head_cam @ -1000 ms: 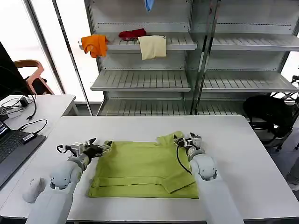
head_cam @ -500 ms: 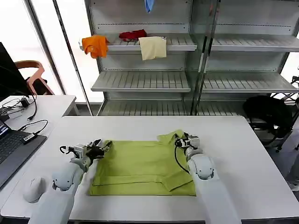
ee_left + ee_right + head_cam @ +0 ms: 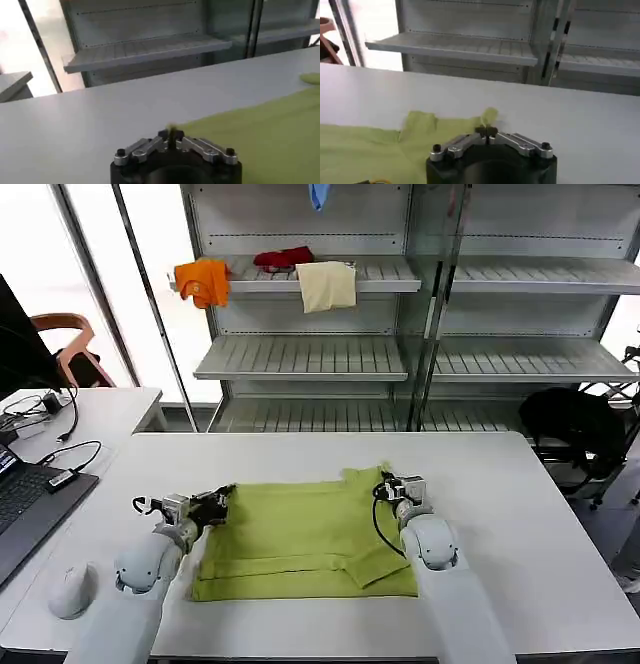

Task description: Fold and organize the clothes.

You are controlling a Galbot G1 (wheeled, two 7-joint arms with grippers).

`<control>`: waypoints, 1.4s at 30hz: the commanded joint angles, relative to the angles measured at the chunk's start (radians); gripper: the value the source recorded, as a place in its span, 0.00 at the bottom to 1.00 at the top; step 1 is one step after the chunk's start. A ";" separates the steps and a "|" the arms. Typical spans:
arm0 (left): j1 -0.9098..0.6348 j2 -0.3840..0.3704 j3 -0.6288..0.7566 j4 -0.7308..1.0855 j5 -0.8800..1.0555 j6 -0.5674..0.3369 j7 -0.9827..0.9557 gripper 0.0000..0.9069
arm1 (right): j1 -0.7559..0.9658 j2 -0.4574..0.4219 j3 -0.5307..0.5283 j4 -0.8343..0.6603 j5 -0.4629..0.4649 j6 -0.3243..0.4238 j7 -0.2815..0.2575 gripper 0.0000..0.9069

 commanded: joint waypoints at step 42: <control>0.497 0.006 -0.193 -0.480 -0.049 -0.004 0.064 0.00 | -0.713 -0.078 0.223 0.671 -0.002 0.013 -0.107 0.00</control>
